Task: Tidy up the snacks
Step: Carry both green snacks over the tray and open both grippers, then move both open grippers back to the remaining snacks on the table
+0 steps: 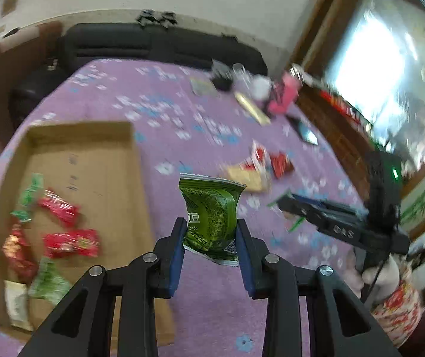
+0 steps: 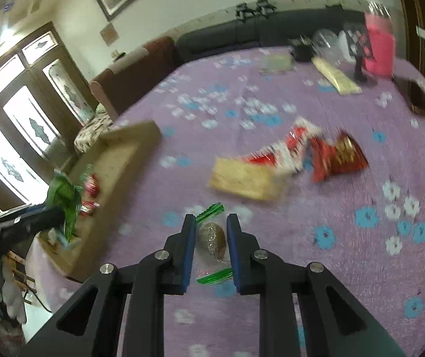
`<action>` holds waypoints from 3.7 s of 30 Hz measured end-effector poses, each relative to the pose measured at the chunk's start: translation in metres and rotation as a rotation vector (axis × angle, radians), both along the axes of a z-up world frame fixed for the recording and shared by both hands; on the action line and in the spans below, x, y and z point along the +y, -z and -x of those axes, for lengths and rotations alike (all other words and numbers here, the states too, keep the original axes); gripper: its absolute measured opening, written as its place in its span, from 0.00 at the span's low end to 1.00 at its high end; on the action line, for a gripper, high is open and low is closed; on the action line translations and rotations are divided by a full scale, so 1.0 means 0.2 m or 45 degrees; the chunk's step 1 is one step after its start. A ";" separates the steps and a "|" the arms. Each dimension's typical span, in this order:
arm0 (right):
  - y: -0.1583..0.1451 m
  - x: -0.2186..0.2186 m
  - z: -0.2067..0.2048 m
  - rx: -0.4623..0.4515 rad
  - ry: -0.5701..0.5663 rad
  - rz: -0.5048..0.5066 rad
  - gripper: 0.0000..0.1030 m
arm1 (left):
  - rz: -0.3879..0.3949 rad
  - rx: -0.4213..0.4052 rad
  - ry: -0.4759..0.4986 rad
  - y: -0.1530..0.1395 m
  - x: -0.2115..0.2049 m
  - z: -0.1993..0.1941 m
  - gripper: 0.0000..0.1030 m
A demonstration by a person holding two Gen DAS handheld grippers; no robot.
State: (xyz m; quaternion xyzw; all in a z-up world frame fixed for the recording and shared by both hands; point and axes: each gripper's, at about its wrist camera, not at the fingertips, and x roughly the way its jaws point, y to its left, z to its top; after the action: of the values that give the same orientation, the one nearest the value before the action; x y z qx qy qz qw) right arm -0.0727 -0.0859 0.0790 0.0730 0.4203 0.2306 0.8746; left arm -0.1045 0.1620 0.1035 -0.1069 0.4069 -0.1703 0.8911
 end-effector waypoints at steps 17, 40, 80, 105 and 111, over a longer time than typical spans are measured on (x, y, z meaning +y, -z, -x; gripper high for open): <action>-0.25 0.83 -0.20 0.032 -0.264 -0.040 0.20 | -0.102 0.049 -0.252 -0.03 0.62 -0.35 0.33; 0.06 1.26 -0.36 0.116 -0.285 0.118 0.23 | 0.023 0.235 -0.396 0.27 0.86 -0.59 0.52; 0.06 -0.56 -0.33 0.041 0.537 0.041 0.53 | 0.051 0.075 0.048 0.19 -0.43 0.03 0.99; 0.21 -0.44 -0.29 0.055 0.447 0.117 0.29 | 0.067 0.120 0.109 0.21 -0.47 -0.07 0.99; 0.23 -0.46 -0.29 0.028 0.429 0.058 0.27 | -0.043 0.074 0.193 0.18 -0.61 -0.25 0.90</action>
State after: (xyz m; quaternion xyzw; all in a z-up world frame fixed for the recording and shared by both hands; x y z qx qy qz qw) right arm -0.0141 -0.1780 0.0336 0.1251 0.4169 0.0701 0.8976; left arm -0.0544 0.0407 0.0669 -0.0658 0.4422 -0.2271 0.8652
